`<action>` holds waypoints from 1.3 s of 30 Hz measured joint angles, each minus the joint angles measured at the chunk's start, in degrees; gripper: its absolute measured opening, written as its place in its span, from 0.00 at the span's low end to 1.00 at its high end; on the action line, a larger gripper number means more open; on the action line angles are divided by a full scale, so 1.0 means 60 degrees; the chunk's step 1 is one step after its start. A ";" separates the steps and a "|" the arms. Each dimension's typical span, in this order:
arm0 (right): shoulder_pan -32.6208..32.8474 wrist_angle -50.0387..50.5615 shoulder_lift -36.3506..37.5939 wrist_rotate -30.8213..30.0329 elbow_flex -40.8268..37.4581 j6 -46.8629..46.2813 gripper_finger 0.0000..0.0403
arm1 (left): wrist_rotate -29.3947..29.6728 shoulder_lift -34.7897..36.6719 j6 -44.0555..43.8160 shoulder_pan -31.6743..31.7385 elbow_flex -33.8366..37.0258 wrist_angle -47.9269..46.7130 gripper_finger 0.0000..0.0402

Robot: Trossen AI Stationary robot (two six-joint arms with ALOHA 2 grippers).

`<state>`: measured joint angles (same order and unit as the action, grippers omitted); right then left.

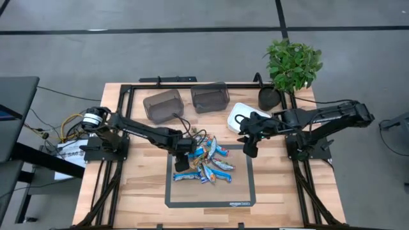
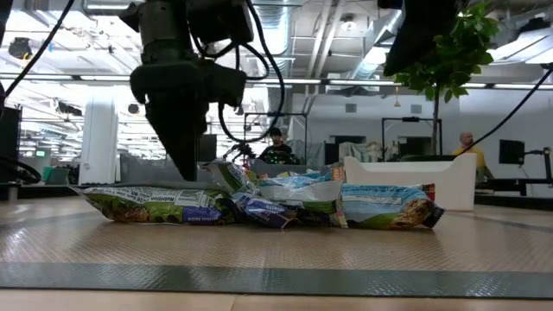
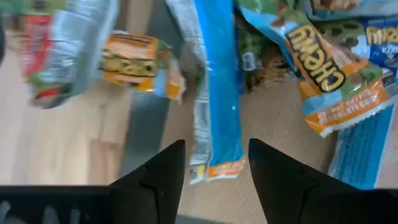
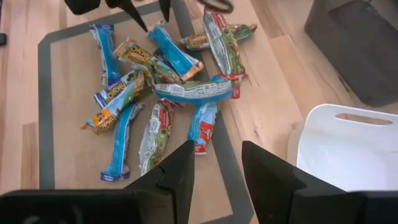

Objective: Pick and place Granola Bars by type
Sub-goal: Put the yellow granola bar into the left black bin

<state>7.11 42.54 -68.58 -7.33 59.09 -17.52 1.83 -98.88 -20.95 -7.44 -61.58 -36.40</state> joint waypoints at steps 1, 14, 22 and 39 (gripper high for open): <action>0.0000 -0.0012 0.0000 0.0000 0.0000 -0.0002 0.31 | 0.0006 -0.0120 0.0055 -0.0048 0.0000 0.0122 0.42; 0.0000 -0.0247 0.0003 0.0018 0.0000 -0.0004 0.31 | 0.0405 -0.1120 -0.0217 -0.0179 -0.0033 0.0677 0.42; 0.0000 -0.0274 0.0004 0.0346 0.0000 -0.0324 0.31 | 0.0557 -0.0993 -0.1416 -0.0172 -0.0092 0.0346 0.40; -0.0002 -0.0406 0.0004 0.0338 0.0000 -0.0331 0.31 | 0.2404 0.0890 -0.4027 -0.0127 -0.0168 -0.0870 0.18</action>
<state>7.10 40.11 -68.55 -5.31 59.09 -19.51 16.25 -93.54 -45.11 -8.20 -62.59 -41.62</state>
